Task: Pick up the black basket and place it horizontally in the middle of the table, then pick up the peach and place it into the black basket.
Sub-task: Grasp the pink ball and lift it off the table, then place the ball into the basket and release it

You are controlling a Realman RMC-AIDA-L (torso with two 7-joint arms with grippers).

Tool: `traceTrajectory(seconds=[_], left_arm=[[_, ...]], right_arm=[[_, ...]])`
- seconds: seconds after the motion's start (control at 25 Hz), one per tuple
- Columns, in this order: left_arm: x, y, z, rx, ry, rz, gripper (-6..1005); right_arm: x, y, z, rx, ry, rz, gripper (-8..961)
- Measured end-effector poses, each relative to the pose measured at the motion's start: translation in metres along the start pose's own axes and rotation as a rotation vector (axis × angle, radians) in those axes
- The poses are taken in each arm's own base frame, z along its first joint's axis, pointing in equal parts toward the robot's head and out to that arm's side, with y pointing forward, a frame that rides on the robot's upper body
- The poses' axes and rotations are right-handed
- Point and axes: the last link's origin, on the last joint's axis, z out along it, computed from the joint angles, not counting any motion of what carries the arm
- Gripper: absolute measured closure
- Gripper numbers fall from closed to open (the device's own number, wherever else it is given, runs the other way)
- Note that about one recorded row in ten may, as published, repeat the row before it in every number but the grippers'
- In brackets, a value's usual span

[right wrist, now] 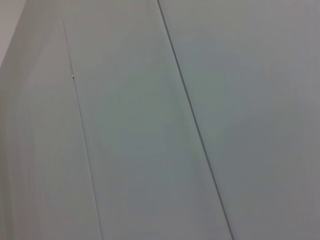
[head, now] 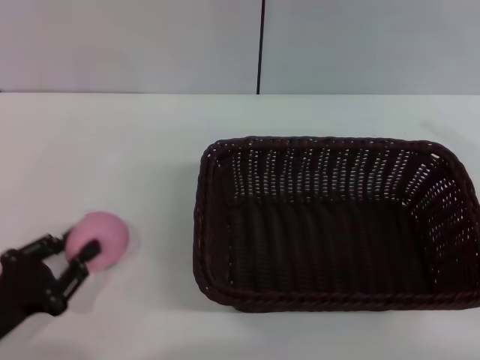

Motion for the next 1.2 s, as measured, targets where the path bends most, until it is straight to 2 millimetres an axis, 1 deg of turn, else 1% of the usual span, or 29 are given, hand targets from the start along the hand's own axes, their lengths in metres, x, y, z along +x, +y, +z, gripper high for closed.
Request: traceTrajectory(seconds=[0.04, 0.08, 0.12, 0.24, 0.28, 0.32, 0.4, 0.44, 0.48, 0.52, 0.6, 0.64, 0.68, 0.76, 0.8, 0.84, 0.88, 0.96, 1.04, 1.08, 1.2], left_arm=[[0.010, -0.002, -0.005, 0.014, 0.064, 0.008, 627], [0.010, -0.002, -0.005, 0.014, 0.064, 0.008, 637], [0.020, -0.003, -0.008, 0.009, 0.126, 0.025, 646], [0.034, -0.003, -0.004, -0.023, 0.197, 0.048, 675], [0.034, -0.003, -0.004, -0.023, 0.197, 0.048, 684], [0.048, -0.002, 0.007, -0.086, 0.262, 0.063, 694], [0.054, -0.002, 0.014, -0.118, 0.288, 0.070, 714], [0.059, -0.001, 0.023, -0.149, 0.307, 0.077, 723], [0.064, 0.002, 0.035, -0.195, 0.322, 0.087, 733], [0.065, 0.003, 0.039, -0.210, 0.324, 0.091, 743], [0.071, 0.012, 0.062, -0.298, 0.333, 0.107, 788], [0.076, 0.021, 0.083, -0.364, 0.345, 0.113, 792], [0.076, 0.021, 0.083, -0.364, 0.345, 0.113, 795], [0.080, 0.030, 0.102, -0.409, 0.355, 0.121, 803], [0.082, 0.039, 0.114, -0.440, 0.359, 0.136, 807], [0.082, 0.052, 0.127, -0.474, 0.366, 0.152, 811], [0.082, 0.052, 0.127, -0.474, 0.366, 0.152, 814], [0.081, 0.068, 0.143, -0.490, 0.370, 0.155, 822], [0.079, 0.075, 0.147, -0.482, 0.366, 0.156, 829], [0.077, 0.081, 0.151, -0.475, 0.363, 0.156, 833], [0.077, 0.081, 0.151, -0.475, 0.363, 0.156, 796]], right_arm=[[0.000, 0.000, 0.000, 0.002, -0.001, 0.000, 277], [0.000, -0.001, -0.001, 0.005, -0.003, 0.000, 277], [0.000, -0.001, -0.001, 0.006, -0.006, 0.002, 277], [0.000, -0.002, 0.001, 0.007, -0.021, 0.010, 277], [0.000, -0.002, 0.001, 0.007, -0.021, 0.010, 277], [0.000, -0.003, 0.001, 0.008, -0.026, 0.015, 277], [0.001, -0.003, 0.003, 0.007, -0.037, 0.026, 277], [0.002, -0.003, 0.005, 0.001, -0.053, 0.042, 277], [0.002, -0.003, 0.005, 0.001, -0.053, 0.042, 277], [0.003, -0.003, 0.006, -0.003, -0.062, 0.050, 277], [0.005, -0.003, 0.008, -0.011, -0.083, 0.061, 277], [0.005, -0.002, 0.009, -0.016, -0.095, 0.063, 277], [0.006, -0.001, 0.009, -0.021, -0.105, 0.063, 277], [0.006, 0.000, 0.010, -0.031, -0.120, 0.069, 277], [0.007, 0.001, 0.011, -0.036, -0.124, 0.072, 277], [0.007, 0.002, 0.010, -0.041, -0.128, 0.073, 277], [0.007, 0.002, 0.010, -0.041, -0.128, 0.073, 277], [0.007, 0.003, 0.008, -0.043, -0.131, 0.073, 277], [0.007, 0.004, 0.004, -0.038, -0.132, 0.074, 277], [0.007, 0.004, 0.004, -0.038, -0.132, 0.074, 277], [0.008, 0.005, -0.001, -0.028, -0.130, 0.075, 277]])
